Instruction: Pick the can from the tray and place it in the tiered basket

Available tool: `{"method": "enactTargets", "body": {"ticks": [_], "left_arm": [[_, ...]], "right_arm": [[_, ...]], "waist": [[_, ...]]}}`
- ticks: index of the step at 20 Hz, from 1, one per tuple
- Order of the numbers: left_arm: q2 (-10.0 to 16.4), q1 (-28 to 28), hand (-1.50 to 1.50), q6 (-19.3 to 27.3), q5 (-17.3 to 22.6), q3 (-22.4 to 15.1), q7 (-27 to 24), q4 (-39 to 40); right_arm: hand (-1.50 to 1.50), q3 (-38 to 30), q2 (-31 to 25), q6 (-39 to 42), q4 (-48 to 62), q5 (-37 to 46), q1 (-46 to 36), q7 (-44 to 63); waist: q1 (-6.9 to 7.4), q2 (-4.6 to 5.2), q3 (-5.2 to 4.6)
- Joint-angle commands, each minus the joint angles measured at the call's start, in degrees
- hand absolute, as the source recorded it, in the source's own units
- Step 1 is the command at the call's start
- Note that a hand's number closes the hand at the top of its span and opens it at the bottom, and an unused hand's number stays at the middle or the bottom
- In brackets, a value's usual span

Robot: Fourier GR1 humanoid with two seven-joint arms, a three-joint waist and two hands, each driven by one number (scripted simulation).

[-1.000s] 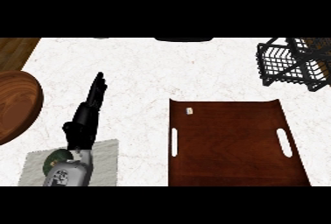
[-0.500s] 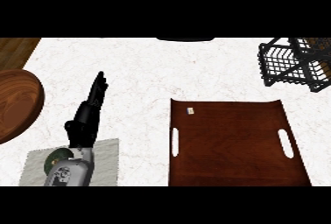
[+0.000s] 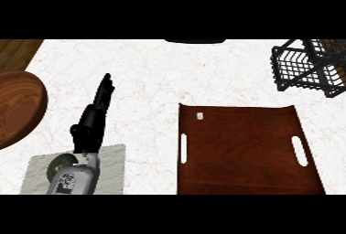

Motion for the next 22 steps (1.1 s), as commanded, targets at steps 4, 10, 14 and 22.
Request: {"method": "enactTargets", "body": {"ticks": [4,10,14,22], "left_arm": [[-0.1,-0.2,0.00,0.7,-0.5,0.4,-1.0,0.2],[0.7,1.2,0.00,-0.5,-0.1,0.1,0.8,-2.3],[1.6,1.3,0.00,-1.1,1.8,3.0,-1.8,1.4],[0.8,4.3,0.00,0.4,0.0,1.2,0.4,-3.5]], "right_arm": [[-1.50,-8.1,-1.7,-4.5,3.1,-8.8,-0.8,-4.4],[-1.50,-12.6,-4.6,-13.0,1.6,-11.8,-0.3,0.3],[-1.50,-18.0,-10.0,-10.6,0.9,-16.8,4.7,-0.3],[-1.50,-30.6,-18.3,0.1,-2.0,-29.5,23.2,-11.7]], "waist": [[-0.91,-0.04,0.30],[-1.11,-0.25,0.26],[-2.49,-0.44,0.24],[-3.68,-0.95,0.31]]}}
